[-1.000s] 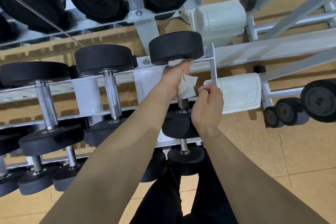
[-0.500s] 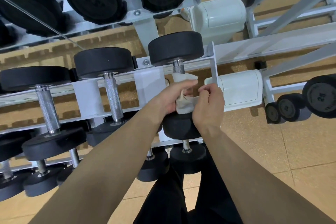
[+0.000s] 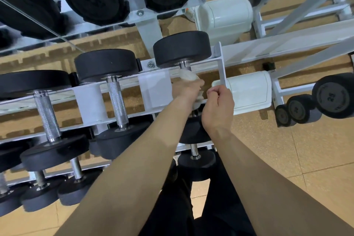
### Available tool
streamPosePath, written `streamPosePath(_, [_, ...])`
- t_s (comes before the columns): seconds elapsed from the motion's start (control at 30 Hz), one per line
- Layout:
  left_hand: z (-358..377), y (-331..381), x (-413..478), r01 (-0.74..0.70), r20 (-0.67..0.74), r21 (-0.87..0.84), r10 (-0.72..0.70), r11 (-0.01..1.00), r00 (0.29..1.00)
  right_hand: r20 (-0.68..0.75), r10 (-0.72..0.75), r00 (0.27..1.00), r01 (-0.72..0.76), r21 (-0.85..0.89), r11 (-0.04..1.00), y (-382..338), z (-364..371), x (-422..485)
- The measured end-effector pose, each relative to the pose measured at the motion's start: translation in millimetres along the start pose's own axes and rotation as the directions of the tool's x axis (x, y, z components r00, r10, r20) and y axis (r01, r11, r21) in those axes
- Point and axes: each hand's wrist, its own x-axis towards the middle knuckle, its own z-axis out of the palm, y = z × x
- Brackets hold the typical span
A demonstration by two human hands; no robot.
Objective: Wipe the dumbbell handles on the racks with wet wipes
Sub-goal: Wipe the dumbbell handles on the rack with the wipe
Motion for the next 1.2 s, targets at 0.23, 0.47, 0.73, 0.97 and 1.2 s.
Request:
streamPosePath(0.23, [-34.6, -19.6, 16.2, 0.111, 0.598, -0.088, -0.036, 0.990, 0.801, -0.004, -0.006, 1.000, 0.006, 0.000, 1.000, -2.0, -0.1, -0.7])
streamPosePath(0.47, [-19.8, 7.9, 24.9, 0.122, 0.421, -0.302, 0.017, 0.945, 0.907, 0.000, 0.000, 1.000, 0.000, 0.012, 1.000, -0.2, -0.6, 1.4])
streamPosePath(0.73, [11.5, 13.6, 1.4, -0.091, -0.143, -0.003, 0.089, 0.996, 0.986, 0.007, 0.012, 1.000, -0.012, -0.002, 1.000, 0.2, -0.1, 0.6])
streamPosePath(0.97, [-28.5, -21.7, 6.0, -0.008, 0.451, -0.030, 0.020, 1.000, 0.892, 0.021, 0.004, 1.000, -0.003, -0.026, 1.000, -2.2, -1.3, -0.4])
streamPosePath(1.2, [-25.4, 1.2, 35.8, 0.181, 0.525, -0.252, -0.023, 0.951, 0.851, 0.024, 0.013, 1.000, -0.012, -0.035, 0.999, -2.8, -1.8, -0.2])
